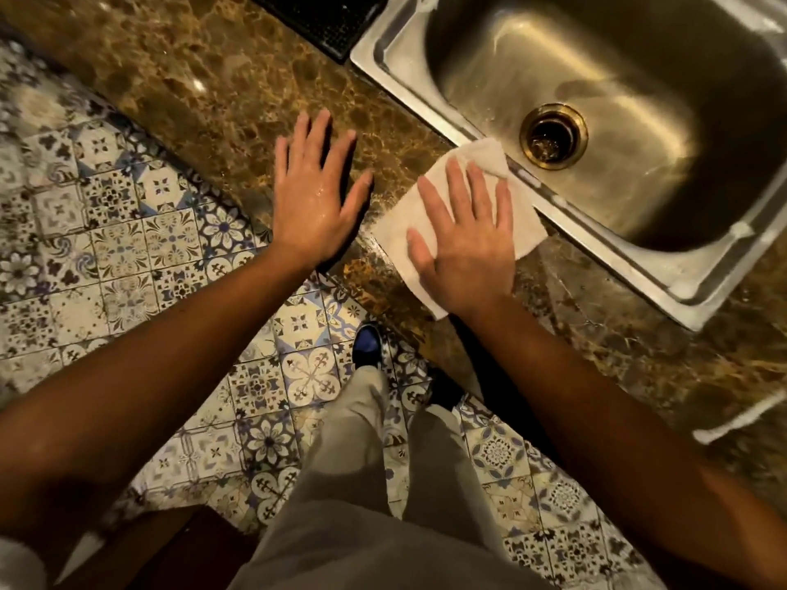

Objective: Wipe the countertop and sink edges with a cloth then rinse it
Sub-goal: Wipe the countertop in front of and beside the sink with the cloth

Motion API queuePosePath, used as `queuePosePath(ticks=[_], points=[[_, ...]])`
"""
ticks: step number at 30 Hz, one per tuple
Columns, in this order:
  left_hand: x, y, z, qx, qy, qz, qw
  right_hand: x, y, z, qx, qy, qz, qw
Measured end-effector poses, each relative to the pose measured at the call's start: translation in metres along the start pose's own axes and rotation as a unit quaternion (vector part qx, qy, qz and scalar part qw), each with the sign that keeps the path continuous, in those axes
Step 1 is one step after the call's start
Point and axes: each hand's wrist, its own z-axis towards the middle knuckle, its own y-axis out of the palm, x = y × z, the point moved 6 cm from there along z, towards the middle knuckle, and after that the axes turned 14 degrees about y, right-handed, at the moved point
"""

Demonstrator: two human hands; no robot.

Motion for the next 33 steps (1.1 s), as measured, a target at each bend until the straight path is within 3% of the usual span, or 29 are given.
queuePosePath(ticks=[5,14,19,23,26,33], points=[[-0.002,0.001,-0.004,-0.015,-0.021,0.035,0.999,0.001,-0.003,-0.001,0.008,-0.013,0.007,1.0],[0.001,-0.002,-0.002,0.0,-0.022,0.028,0.999,0.072,-0.025,-0.102,-0.083,0.109,-0.02,0.99],[0.001,0.0,-0.002,-0.01,-0.023,0.03,0.999,0.086,-0.028,-0.131,-0.073,0.149,-0.008,0.986],[0.013,0.002,-0.005,-0.042,-0.041,0.014,0.998,0.08,-0.025,-0.117,-0.065,0.138,-0.002,0.988],[0.051,0.012,-0.015,-0.053,0.017,0.001,0.998,0.074,-0.023,-0.094,-0.054,0.117,0.006,0.992],[0.063,0.017,-0.02,-0.022,-0.001,-0.01,1.0,0.048,-0.014,-0.037,-0.059,-0.008,-0.001,0.998]])
